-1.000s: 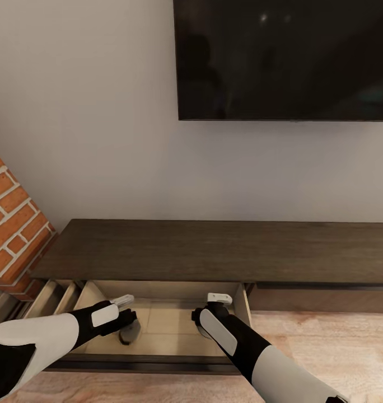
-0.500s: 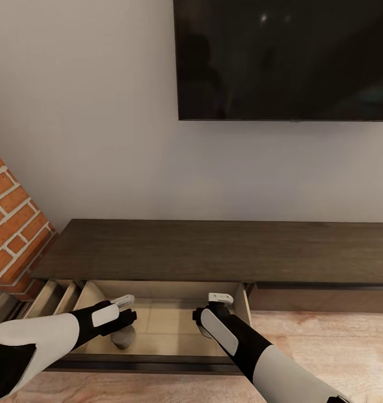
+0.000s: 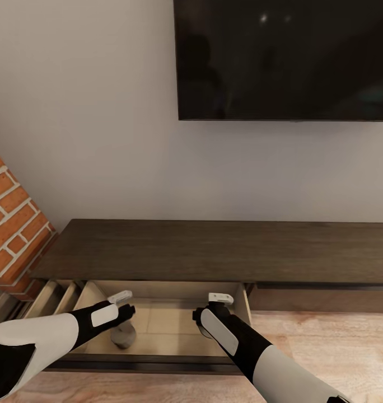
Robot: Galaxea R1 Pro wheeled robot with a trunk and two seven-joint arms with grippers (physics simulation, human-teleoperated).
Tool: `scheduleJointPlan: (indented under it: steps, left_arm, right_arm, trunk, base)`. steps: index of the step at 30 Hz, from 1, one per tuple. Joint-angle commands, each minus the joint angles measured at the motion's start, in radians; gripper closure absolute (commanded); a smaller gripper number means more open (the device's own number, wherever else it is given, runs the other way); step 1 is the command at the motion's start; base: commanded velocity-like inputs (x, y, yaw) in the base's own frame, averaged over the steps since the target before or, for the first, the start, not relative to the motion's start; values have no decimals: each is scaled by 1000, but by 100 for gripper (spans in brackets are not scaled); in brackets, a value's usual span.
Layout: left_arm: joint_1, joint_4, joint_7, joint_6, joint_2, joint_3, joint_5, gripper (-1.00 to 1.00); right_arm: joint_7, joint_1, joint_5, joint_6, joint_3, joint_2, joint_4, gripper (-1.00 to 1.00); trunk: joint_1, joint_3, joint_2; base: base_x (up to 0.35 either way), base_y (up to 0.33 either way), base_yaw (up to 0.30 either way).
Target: Place each of the two pumpkins and all three candles from the living room inside a cabinet in the living room (use any cabinet), then make sure every cabinet is closed, and position the cauldron so it is next to a table in the living room.
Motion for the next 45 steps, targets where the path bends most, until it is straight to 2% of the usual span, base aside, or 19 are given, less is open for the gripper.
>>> scheduleJointPlan:
  steps: [1, 18, 28, 35, 45]
  left_arm:
    - [-2, -3, 4, -5, 1, -4, 1, -100]
    - [-2, -3, 4, -12, 0, -5, 1, -100]
    - [-2, -4, 4, -17, 0, -5, 1, -100]
    - [-2, -9, 3, -81, 1, -6, 1, -100]
    - [-2, -11, 3, -92, 1, -6, 1, -100]
  right_arm:
    - [-7, -1, -5, 3, 3, 0, -1, 100]
    - [-6, -1, -5, 3, 3, 0, -1, 100]
    - [-4, -1, -5, 4, 2, 0, 3, 100]
    - [-7, -1, -5, 4, 2, 0, 4, 100]
    - [-10, -1, -5, 3, 5, -2, 4, 100]
  trunk:
    - [0, -1, 0]
    - [0, -1, 0]
    - [0, -1, 0]
    - [0, -1, 0]
    - [0, -1, 0]
  base:
    - [0, 88, 0]
    - [0, 158, 0]
    - [0, 16, 0]
    - [0, 0, 0]
    - [0, 0, 0]
